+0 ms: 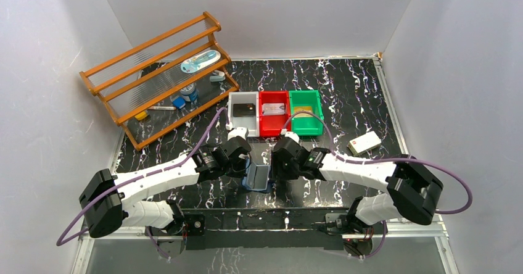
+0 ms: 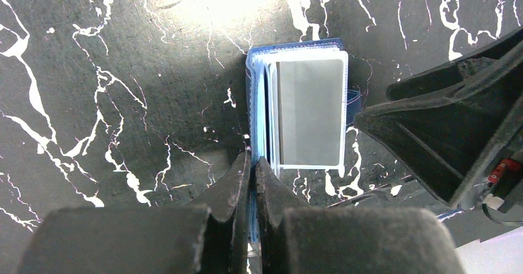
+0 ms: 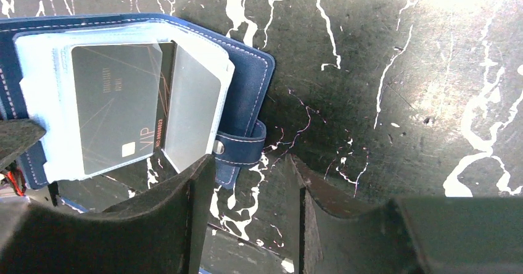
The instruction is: Take the credit cards out of the card holder
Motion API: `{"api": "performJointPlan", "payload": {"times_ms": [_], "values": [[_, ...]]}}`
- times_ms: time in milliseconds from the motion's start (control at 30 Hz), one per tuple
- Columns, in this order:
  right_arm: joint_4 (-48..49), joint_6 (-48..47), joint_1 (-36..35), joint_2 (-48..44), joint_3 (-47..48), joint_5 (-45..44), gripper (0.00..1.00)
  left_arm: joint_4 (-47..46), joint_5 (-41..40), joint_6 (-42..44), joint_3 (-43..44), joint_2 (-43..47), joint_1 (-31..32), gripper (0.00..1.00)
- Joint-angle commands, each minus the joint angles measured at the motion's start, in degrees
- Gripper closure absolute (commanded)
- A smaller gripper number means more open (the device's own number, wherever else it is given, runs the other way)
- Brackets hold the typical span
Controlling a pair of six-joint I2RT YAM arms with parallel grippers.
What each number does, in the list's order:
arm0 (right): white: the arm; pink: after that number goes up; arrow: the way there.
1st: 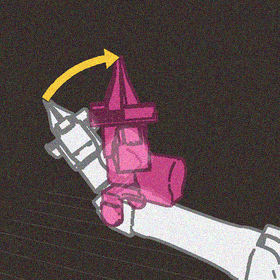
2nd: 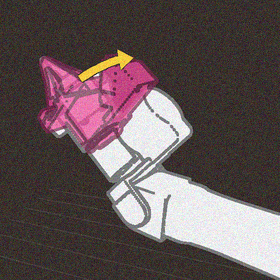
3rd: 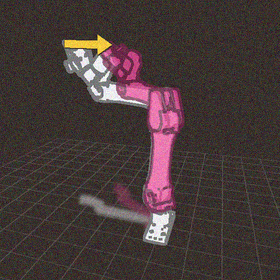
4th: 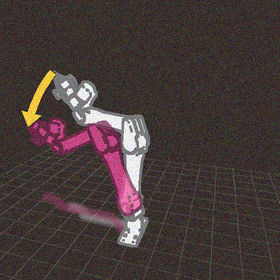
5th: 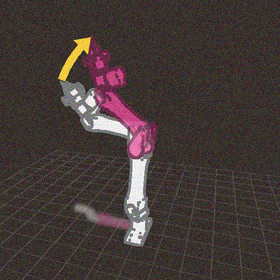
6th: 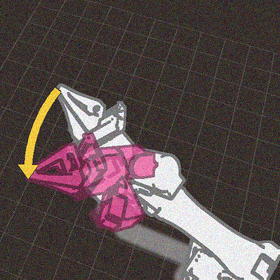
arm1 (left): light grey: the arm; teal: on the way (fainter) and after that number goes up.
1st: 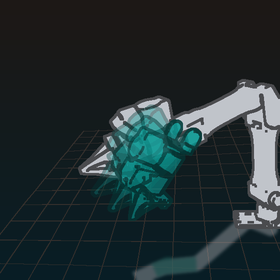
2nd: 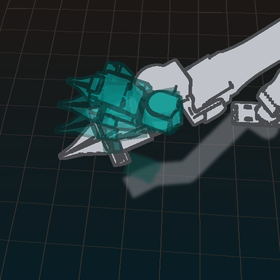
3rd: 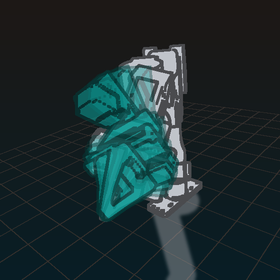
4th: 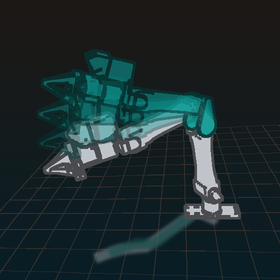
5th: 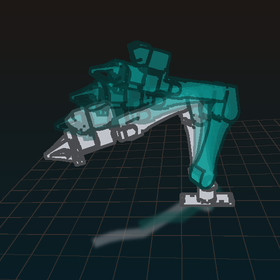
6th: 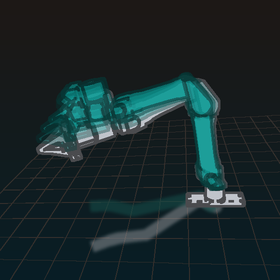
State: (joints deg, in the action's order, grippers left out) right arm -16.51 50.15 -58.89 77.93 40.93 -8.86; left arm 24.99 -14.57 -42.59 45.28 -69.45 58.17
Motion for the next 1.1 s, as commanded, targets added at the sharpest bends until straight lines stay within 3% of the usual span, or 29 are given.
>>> {"api": "performJointPlan", "payload": {"times_ms": [0, 300, 567, 733, 1067], "values": [[1.92, -0.89, -0.34, -2.05, -0.78, -0.15, 0.47, 1.46, -0.77, 0.36, 2.02, 1.94, 0.28, 1.00], [1.26, -1.09, -2.61, 3.85, 1.93, -0.27, 0.45, 1.42, -0.27, 0.77, 1.97, 1.66, 0.33, 1.00], [-0.85, 3.83, -3.77, 7.98, 3.59, -11.16, 0.46, 1.36, 1.86, 2.94, 1.67, 1.39, 0.29, 1.00], [-2.52, 11.26, -3.70, 5.58, 2.65, -19.17, 0.46, 1.64, 2.65, 4.77, 1.72, 1.38, 0.30, 1.00], [-9.43, 17.50, -0.59, -0.97, 0.04, -24.42, 0.46, 1.56, 1.99, 4.09, 0.99, 2.78, 0.30, 1.00]]}}
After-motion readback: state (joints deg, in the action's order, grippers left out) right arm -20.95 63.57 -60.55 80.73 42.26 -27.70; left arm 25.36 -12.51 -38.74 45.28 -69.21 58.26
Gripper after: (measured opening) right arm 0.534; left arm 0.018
